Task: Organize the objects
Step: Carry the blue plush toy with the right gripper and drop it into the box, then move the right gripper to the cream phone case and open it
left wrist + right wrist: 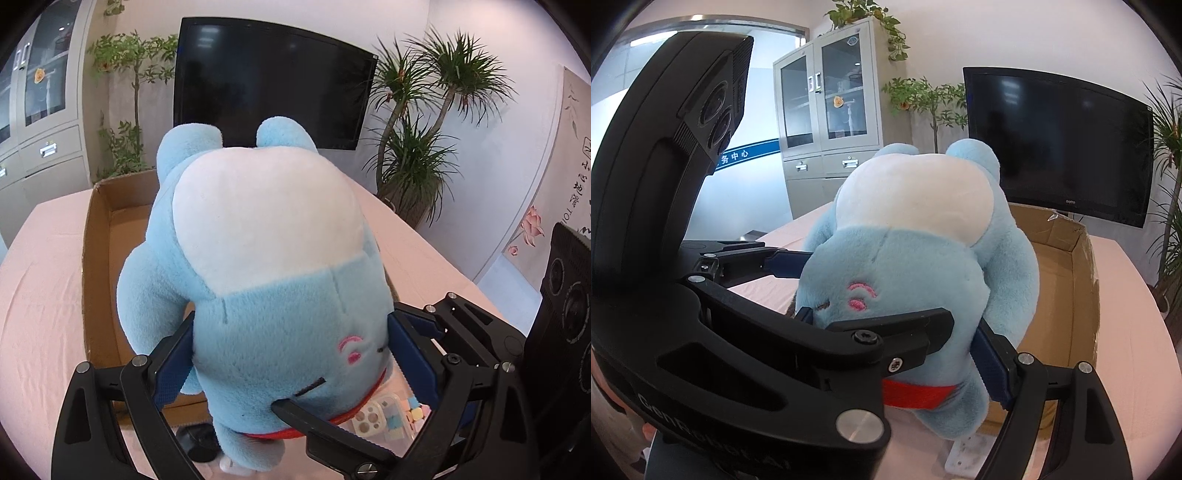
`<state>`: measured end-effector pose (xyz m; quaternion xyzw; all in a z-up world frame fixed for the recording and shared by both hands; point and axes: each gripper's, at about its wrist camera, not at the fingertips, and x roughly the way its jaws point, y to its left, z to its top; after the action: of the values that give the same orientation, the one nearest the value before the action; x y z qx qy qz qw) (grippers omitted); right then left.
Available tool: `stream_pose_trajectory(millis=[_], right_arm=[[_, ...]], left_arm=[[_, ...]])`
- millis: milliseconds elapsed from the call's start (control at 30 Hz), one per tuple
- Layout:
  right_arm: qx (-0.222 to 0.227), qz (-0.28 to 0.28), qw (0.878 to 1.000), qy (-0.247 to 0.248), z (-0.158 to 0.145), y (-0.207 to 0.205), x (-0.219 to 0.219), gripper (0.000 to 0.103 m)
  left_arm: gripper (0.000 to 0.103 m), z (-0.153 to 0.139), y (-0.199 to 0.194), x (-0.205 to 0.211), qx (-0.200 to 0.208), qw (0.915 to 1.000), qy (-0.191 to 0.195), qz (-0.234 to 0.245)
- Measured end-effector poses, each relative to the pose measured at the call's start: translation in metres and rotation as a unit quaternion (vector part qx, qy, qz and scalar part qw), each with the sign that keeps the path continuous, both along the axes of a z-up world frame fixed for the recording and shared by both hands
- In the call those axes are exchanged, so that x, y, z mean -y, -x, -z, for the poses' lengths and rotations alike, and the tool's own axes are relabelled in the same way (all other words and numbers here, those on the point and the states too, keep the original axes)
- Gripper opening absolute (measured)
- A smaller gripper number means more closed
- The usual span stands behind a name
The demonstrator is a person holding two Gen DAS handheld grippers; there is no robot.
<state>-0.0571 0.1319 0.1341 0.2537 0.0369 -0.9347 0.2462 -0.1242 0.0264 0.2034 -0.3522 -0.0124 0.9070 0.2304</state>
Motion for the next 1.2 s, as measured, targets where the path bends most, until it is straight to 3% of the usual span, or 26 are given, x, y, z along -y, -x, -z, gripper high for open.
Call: stream_pose_trajectory(millis=[433,633,767,933,1067,1167,1200], right_arm=[[0.099,0.0,0.995,-0.029,0.058,0.087,0.013,0.081],[0.201,0.013,0.976,-0.081,0.108,0.117,0.023,0.084],[0.202,0.022,0.976,-0.082,0.102,0.109,0.014,0.084],[0.182,0.061,0.979,-0.073,0.082,0.069,-0.02,0.084],[0.17,0.09,0.979,-0.063,0.071,0.036,-0.051,0.084],[0.165,0.094,0.982,-0.025,0.07,-0.007,-0.077,0.083],[0.165,0.094,0.982,-0.011,0.072,-0.024,-0.086,0.078]], left_arm=[[0.096,0.076,0.053,-0.005,0.074,0.997,0.02,-0.01],[0.095,0.119,0.063,-0.008,0.156,0.9869,0.036,-0.02],[0.095,0.103,0.044,-0.009,0.137,0.9879,0.066,-0.034],[0.099,0.072,0.015,0.012,0.112,0.9921,0.044,-0.035],[0.099,0.07,-0.013,0.015,0.128,0.9906,0.04,-0.026],[0.099,0.073,-0.036,0.01,0.128,0.9912,0.032,-0.012],[0.099,0.076,-0.048,0.012,0.129,0.9911,0.03,-0.009]])
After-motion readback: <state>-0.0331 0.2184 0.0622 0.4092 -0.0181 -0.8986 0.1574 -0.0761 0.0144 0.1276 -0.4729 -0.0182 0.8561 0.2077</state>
